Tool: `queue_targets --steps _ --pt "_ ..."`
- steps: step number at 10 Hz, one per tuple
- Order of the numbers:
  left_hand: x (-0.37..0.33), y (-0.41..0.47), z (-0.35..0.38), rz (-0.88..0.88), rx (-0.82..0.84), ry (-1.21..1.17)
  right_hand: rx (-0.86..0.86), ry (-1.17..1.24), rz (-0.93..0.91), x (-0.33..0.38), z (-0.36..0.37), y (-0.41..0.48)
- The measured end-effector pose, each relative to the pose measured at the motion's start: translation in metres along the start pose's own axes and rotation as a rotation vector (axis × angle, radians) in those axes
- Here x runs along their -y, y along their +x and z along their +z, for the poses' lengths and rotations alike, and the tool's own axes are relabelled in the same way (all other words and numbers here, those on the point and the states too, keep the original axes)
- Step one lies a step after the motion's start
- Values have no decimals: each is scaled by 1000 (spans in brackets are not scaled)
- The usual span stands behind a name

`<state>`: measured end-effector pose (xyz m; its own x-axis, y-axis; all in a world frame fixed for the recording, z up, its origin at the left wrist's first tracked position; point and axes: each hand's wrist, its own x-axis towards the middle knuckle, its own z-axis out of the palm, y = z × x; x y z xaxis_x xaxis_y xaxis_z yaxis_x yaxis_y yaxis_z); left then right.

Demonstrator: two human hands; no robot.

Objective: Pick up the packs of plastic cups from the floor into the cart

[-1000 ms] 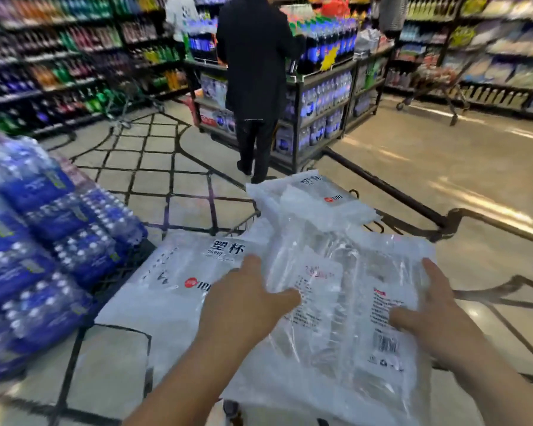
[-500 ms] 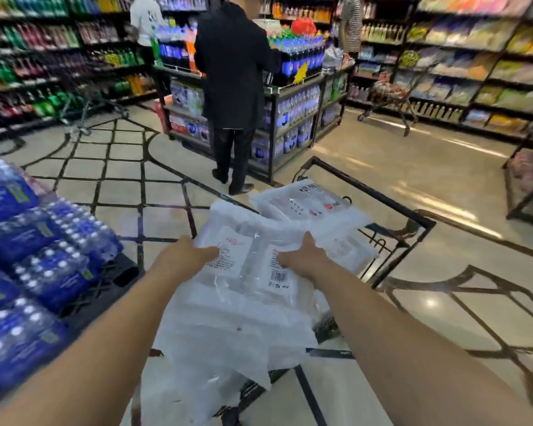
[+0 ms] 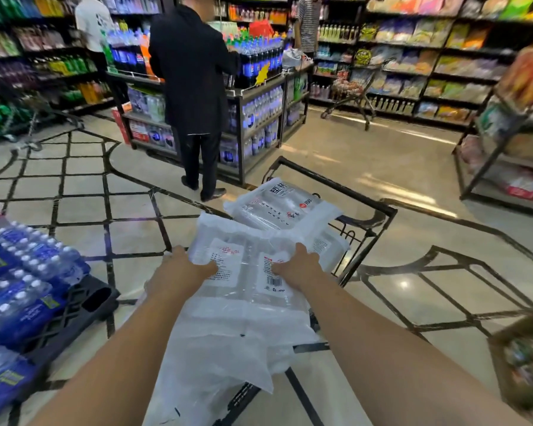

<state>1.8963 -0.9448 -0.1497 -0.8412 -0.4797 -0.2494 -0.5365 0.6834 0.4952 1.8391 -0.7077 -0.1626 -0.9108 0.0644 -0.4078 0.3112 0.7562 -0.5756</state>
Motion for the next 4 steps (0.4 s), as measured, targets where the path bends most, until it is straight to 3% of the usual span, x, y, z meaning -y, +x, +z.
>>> queue_targets --steps 2,4 --pt "-17 -6 0 156 -105 327 -149 -304 -131 6 -6 -26" --pt "-57 -13 -20 335 -154 712 -124 -308 -225 27 -50 -83"
